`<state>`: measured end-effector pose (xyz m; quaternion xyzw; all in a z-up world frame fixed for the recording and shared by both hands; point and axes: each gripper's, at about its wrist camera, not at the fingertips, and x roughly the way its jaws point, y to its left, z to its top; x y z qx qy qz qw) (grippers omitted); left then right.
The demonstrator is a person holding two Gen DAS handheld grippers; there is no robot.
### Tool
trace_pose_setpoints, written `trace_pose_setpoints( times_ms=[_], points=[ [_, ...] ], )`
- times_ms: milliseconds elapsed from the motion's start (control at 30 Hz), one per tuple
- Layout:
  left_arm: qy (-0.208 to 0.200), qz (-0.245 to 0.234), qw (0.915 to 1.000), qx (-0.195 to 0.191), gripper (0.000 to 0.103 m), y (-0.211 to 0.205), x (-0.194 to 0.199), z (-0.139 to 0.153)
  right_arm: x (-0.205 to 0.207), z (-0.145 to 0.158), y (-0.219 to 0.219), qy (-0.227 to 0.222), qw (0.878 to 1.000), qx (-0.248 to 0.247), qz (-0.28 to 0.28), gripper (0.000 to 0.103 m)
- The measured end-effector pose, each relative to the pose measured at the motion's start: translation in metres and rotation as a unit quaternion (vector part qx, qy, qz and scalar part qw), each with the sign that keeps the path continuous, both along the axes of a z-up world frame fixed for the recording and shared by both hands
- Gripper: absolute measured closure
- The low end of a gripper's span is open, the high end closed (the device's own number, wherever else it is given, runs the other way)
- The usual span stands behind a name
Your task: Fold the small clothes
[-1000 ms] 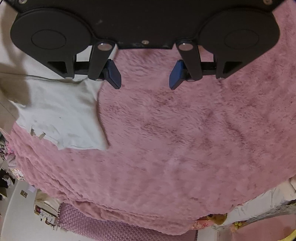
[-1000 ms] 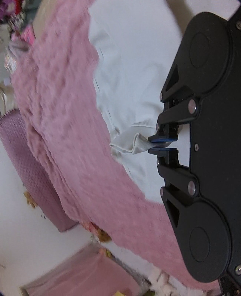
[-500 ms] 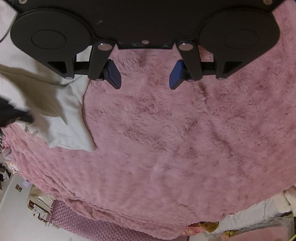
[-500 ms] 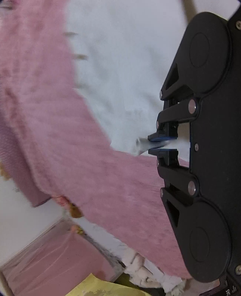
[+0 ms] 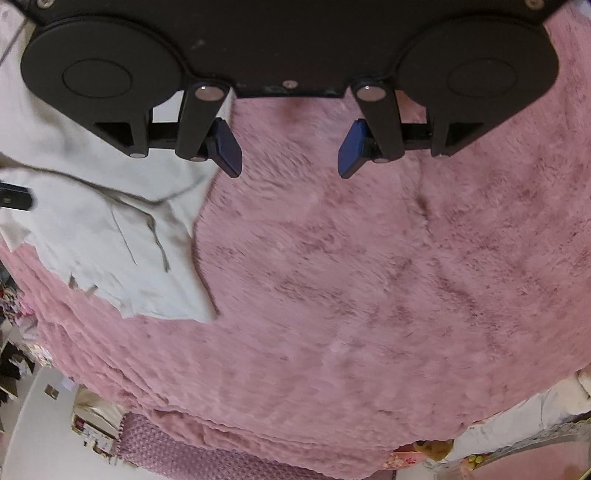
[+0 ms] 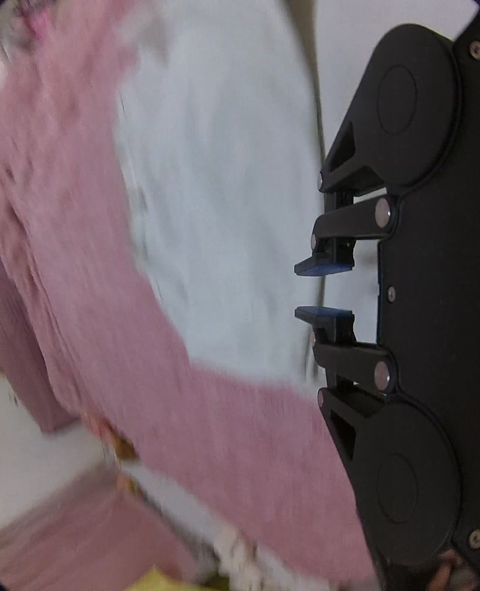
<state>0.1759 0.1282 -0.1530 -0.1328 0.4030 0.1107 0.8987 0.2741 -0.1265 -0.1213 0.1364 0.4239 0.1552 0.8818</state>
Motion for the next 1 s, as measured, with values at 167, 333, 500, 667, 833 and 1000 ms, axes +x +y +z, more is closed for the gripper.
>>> trace_pose_setpoints(
  times_ms=[167, 333, 500, 667, 833, 1000],
  points=[
    [0.014, -0.010, 0.9999, 0.001, 0.044, -0.021, 0.004, -0.007, -0.020, -0.004, -0.098, 0.001, 0.992, -0.080, -0.095, 0.088],
    [0.025, -0.029, 0.9986, 0.035, 0.044, -0.048, 0.016, -0.013, -0.041, -0.024, -0.165, 0.015, 0.979, -0.156, -0.134, 0.083],
    [0.030, -0.020, 0.9987, 0.036, 0.044, -0.061, 0.027, -0.018, -0.034, -0.037, -0.185, 0.011, 0.980, -0.152, -0.126, 0.077],
    [0.043, -0.015, 0.9978, 0.049, 0.044, -0.066, 0.038, -0.025, -0.011, -0.042, -0.177, -0.017, 0.978, -0.186, -0.092, 0.046],
    [0.057, -0.010, 0.9968, 0.056, 0.044, -0.063, 0.040, -0.031, 0.020, -0.061, -0.170, -0.004, 0.970, -0.230, -0.075, 0.095],
    [0.058, -0.007, 0.9965, 0.060, 0.044, -0.060, 0.039, -0.033, -0.010, -0.042, -0.194, -0.041, 0.967, -0.185, -0.170, 0.098]
  ],
)
